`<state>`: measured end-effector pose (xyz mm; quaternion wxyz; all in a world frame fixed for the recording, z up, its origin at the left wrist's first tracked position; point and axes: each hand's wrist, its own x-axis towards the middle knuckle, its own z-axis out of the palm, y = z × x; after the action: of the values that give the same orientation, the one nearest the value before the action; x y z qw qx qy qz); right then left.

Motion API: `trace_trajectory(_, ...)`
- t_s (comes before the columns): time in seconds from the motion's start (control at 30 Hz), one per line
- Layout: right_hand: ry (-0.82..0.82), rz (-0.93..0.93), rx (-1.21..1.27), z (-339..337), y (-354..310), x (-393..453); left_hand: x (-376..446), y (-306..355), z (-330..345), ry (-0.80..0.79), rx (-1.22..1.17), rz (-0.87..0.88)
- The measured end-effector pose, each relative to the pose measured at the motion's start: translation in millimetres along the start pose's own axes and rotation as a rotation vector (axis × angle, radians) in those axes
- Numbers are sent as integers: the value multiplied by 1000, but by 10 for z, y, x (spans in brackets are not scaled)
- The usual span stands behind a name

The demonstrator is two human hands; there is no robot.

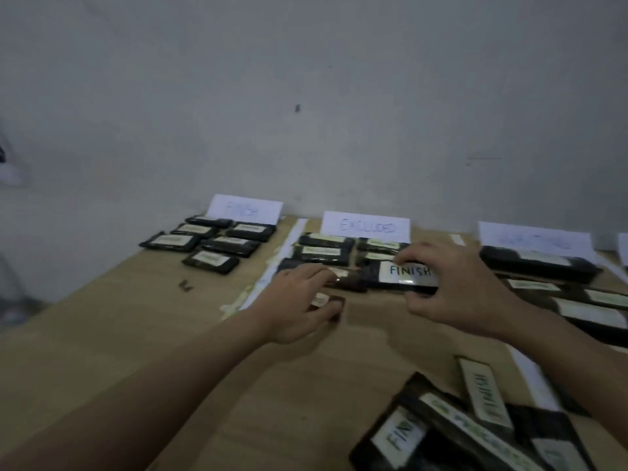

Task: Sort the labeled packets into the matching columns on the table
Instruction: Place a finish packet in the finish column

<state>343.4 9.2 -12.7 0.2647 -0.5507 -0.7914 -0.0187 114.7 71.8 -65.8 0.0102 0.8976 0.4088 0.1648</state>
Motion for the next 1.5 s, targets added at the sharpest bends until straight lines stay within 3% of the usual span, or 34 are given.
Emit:
trace_trajectory(0.3, -105, -167, 150, 964, -1095, 1149, -1021, -1288, -203, 24, -43, -360)
trace_trajectory(0.53, -126, -202, 207, 1931, -1826, 1733, -1512, -1867, -213, 47, -69, -413)
trace_trajectory(0.9, -146, -114, 342, 2840, -2422, 2402, -1513, -1957, -122, 120, -75, -385)
trace_trajectory(1.2, -195, -58, 272, 2986, -2364, 2470, -1508, -1973, -103, 133, -66, -393)
trace_trajectory(1.5, -178, -226, 151, 2362, -2232, 2146, -1496, -1912, -183, 63, -36, -424)
